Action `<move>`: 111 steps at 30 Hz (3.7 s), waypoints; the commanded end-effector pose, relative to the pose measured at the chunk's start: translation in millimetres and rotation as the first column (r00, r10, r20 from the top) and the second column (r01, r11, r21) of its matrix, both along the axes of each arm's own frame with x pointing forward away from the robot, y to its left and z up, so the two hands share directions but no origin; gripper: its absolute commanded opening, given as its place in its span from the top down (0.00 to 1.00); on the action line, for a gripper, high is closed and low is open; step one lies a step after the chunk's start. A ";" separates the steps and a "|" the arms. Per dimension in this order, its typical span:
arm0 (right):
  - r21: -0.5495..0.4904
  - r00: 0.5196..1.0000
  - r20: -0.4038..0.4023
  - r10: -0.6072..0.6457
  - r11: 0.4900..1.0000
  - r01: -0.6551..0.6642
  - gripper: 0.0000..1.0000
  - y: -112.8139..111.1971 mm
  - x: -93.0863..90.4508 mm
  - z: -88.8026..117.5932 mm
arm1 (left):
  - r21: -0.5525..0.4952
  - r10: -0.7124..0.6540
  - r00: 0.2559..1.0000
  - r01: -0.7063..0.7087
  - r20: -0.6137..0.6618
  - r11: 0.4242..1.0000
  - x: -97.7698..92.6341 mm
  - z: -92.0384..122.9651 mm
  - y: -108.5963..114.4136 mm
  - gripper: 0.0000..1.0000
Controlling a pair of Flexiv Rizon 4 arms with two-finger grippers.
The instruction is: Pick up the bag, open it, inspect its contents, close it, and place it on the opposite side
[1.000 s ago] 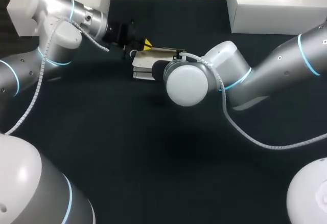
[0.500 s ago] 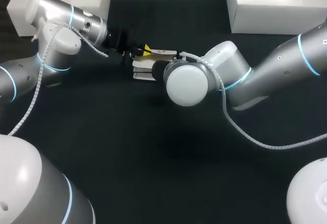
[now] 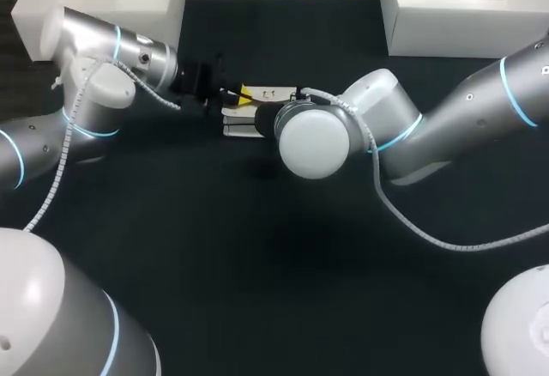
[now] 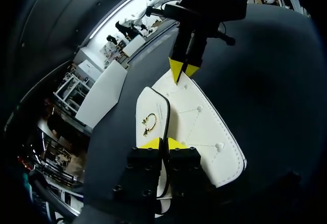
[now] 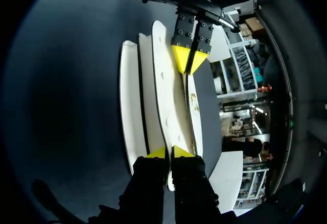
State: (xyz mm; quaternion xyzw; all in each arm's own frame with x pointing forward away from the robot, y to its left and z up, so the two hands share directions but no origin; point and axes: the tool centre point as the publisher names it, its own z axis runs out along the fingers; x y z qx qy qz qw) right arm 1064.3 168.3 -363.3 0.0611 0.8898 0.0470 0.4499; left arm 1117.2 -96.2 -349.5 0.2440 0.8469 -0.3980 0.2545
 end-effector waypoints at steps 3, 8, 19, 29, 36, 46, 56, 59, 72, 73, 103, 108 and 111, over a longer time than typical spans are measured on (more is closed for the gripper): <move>0.001 1.000 0.005 -0.002 1.000 0.002 1.00 0.3 1.2 -1.1 | -0.006 0.016 0.999 -0.016 0.030 1.000 -1.7 1.4 -7.3 0.79; 0.001 1.000 0.005 -0.002 1.000 0.002 1.00 0.3 1.2 -1.1 | 0.006 0.012 0.999 -0.012 0.042 1.000 2.4 6.0 -13.9 0.83; 0.001 1.000 0.005 -0.002 1.000 0.002 1.00 0.3 1.2 -1.1 | -0.004 0.085 0.996 -0.086 -0.038 0.996 15.5 -5.3 -8.5 1.00; 0.001 1.000 0.005 -0.002 1.000 0.002 1.00 0.3 1.2 -1.1 | -0.024 -0.011 1.000 0.010 -0.012 1.000 -0.2 -6.8 -2.3 1.00; 0.001 1.000 0.005 -0.002 1.000 0.002 1.00 0.3 1.2 -1.1 | -0.027 -0.061 0.998 0.062 0.013 0.998 -2.5 -7.2 5.7 1.00; 0.001 1.000 0.005 -0.002 1.000 0.002 1.00 0.3 1.2 -1.1 | -0.019 -0.052 0.998 0.053 0.045 0.998 -1.9 3.2 -14.2 0.70; 0.001 1.000 0.005 -0.002 1.000 0.002 1.00 0.3 1.2 -1.1 | 0.017 -0.025 0.997 0.024 0.068 1.000 7.2 5.3 -26.1 1.00; 0.001 1.000 0.005 -0.002 1.000 0.002 1.00 0.3 1.2 -1.1 | 0.014 0.000 0.998 -0.001 0.059 1.000 12.6 3.5 -22.3 1.00; 0.001 1.000 0.005 -0.002 1.000 0.002 1.00 0.3 1.2 -1.1 | -0.023 -0.064 0.996 0.066 0.058 0.998 10.1 2.1 1.6 1.00; 0.001 1.000 0.005 -0.002 1.000 0.002 1.00 0.3 1.2 -1.1 | -0.015 -0.062 0.996 0.063 0.062 0.998 10.1 1.9 1.2 1.00; 0.001 1.000 0.013 -0.003 1.000 0.003 0.00 0.0 -4.0 10.4 | -0.041 -0.035 0.996 0.038 0.078 0.998 -9.6 26.5 -4.3 0.00; 0.007 1.000 -0.004 -0.003 1.000 0.003 0.00 -2.6 -10.5 25.4 | -0.050 -0.011 0.998 0.015 0.063 0.999 -16.8 39.3 3.0 0.00; -0.004 0.999 -0.044 -0.001 1.000 0.000 0.00 -4.5 -11.9 33.1 | -0.050 0.008 1.000 -0.007 0.017 0.999 -20.5 48.0 11.0 0.00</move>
